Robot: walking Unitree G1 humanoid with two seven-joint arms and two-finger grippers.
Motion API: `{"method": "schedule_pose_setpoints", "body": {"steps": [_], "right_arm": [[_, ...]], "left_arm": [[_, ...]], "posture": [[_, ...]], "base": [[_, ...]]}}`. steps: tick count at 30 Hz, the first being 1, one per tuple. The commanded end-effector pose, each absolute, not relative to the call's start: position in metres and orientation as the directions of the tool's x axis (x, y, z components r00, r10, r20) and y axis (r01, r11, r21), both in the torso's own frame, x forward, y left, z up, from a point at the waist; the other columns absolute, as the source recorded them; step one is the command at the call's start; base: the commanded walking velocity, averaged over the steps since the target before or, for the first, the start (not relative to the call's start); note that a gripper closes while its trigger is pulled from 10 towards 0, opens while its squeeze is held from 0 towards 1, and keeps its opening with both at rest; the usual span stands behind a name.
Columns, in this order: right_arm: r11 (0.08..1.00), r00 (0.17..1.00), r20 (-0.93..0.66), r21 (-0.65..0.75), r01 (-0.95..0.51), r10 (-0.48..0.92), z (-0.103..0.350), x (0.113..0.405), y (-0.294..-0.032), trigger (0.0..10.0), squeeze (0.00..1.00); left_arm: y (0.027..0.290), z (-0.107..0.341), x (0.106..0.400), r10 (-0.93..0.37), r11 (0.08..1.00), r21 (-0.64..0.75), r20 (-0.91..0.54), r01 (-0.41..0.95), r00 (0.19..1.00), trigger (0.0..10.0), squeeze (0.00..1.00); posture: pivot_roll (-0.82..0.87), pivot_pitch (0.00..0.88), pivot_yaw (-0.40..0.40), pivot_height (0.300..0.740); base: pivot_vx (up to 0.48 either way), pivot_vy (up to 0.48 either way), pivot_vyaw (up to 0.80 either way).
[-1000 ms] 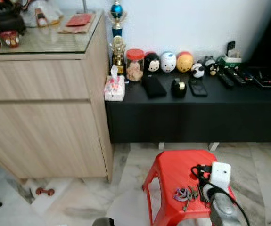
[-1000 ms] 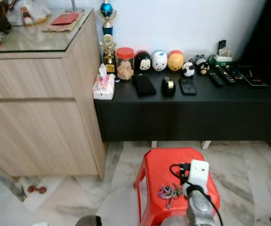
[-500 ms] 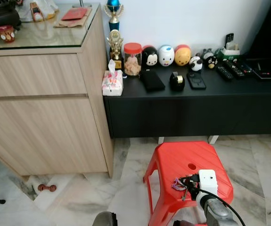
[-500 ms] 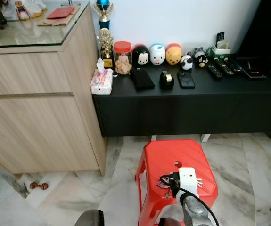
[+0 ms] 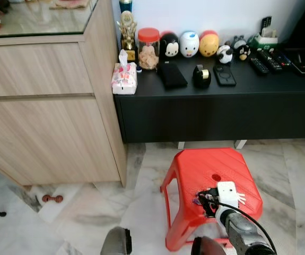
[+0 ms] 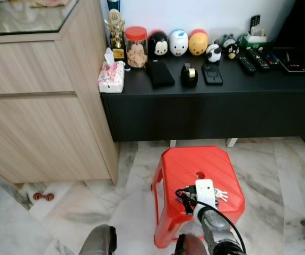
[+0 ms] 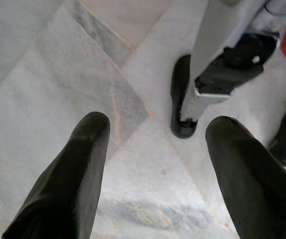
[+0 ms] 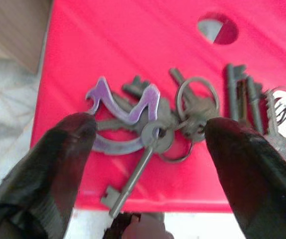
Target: Hang keys on a hook
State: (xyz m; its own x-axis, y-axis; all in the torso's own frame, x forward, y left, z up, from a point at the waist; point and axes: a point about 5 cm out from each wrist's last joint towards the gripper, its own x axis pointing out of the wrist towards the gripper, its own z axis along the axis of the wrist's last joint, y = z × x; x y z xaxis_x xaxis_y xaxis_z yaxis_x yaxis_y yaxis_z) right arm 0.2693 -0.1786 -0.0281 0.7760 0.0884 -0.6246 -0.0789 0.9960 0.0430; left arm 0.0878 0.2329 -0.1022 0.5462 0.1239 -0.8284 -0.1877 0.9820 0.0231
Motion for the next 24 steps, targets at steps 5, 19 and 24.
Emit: {"method": "schedule_pose_setpoints", "body": {"steps": [5, 19, 24], "right_arm": [[0.99, 0.721, -0.68, 0.06, -0.127, 0.133, -0.037, 0.261, -0.171, 10.0, 0.0], [0.988, 0.729, -0.667, 0.105, -0.11, 0.152, -0.041, 0.255, -0.169, 10.0, 0.0], [0.988, 0.722, -0.675, 0.1, -0.116, 0.153, -0.041, 0.254, -0.171, 10.0, 0.0]], "left_arm": [[0.229, -0.105, 0.076, 0.118, 0.982, 0.019, -0.837, -0.186, 0.535, 10.0, 0.0], [0.226, -0.105, 0.076, 0.114, 0.982, 0.012, -0.834, -0.189, 0.539, 10.0, 0.0], [0.224, -0.106, 0.075, 0.109, 0.983, 0.01, -0.835, -0.184, 0.54, 10.0, 0.0]], "posture": [[0.19, 0.211, -0.057, 0.625], [0.18, 0.226, -0.067, 0.625], [0.17, 0.236, -0.074, 0.625]], "base": [[0.0, 0.0, 0.0], [0.0, 0.0, 0.0], [0.0, 0.0, 0.0]]}}
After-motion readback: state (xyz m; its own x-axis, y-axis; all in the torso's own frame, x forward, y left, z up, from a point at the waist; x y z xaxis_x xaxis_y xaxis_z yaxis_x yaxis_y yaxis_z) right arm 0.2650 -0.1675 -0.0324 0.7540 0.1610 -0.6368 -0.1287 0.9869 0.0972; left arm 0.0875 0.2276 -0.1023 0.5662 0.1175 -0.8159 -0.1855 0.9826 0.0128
